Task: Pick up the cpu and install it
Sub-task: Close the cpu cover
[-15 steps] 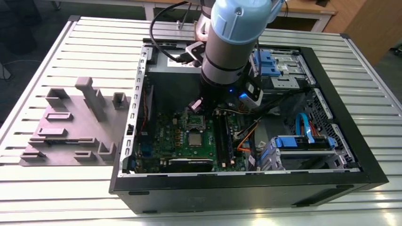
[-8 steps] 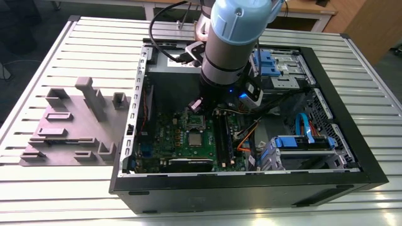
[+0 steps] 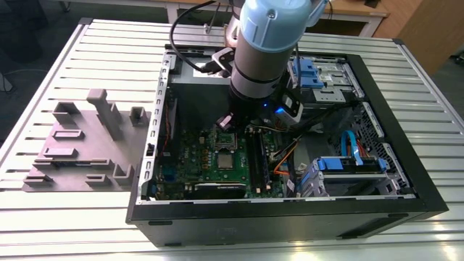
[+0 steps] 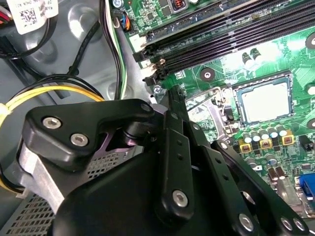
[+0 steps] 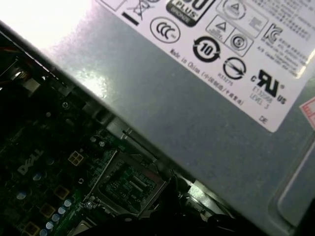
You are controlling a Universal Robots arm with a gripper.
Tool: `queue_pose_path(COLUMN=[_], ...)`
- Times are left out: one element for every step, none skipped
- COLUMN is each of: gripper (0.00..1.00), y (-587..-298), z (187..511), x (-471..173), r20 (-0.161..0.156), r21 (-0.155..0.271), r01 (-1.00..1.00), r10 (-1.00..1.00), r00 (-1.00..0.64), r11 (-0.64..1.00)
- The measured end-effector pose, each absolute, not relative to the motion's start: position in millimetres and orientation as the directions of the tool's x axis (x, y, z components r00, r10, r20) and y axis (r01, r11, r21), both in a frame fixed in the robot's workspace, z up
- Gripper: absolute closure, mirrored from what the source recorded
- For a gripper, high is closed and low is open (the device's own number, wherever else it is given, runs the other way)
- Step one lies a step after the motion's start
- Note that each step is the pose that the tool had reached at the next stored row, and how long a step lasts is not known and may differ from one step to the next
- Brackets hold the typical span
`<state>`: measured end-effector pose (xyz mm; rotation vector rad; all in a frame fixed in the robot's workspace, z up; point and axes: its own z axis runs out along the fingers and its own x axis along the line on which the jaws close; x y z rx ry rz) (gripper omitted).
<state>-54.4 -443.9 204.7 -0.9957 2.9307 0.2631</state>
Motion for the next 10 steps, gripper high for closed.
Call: queue_pose_path(gripper=[0.9, 0.9, 0.9, 0.9, 0.9, 0.9, 0.9, 0.9, 0.9, 0.9], y=[-444.2, -444.5, -444.8, -445.1, -445.4, -445.6, -445.8, -446.0, -446.2, -446.4], z=[204.7, 204.8, 205.1, 205.5, 206.1, 207.1, 208.2, 209.4, 210.7, 211.9], x=[-54.6, -54.7, -54.7, -54.8, -54.8, -54.8, -54.8, -54.8, -54.8, -54.8], r20=[-0.088, -0.088, -0.088, -0.089, -0.089, -0.089, -0.089, -0.089, -0.089, -0.089], r21=[0.148, 0.148, 0.148, 0.148, 0.148, 0.148, 0.148, 0.148, 0.148, 0.148], r01=[-0.608, -0.609, -0.609, -0.609, -0.609, -0.609, -0.609, -0.609, -0.609, -0.609], r10=[-0.602, -0.603, -0.603, -0.603, -0.603, -0.603, -0.603, -0.603, -0.603, -0.603], r00=[-0.793, -0.793, -0.793, -0.793, -0.793, -0.793, -0.793, -0.793, -0.793, -0.793], r11=[0.78, 0.779, 0.779, 0.779, 0.779, 0.779, 0.779, 0.779, 0.779, 0.779])
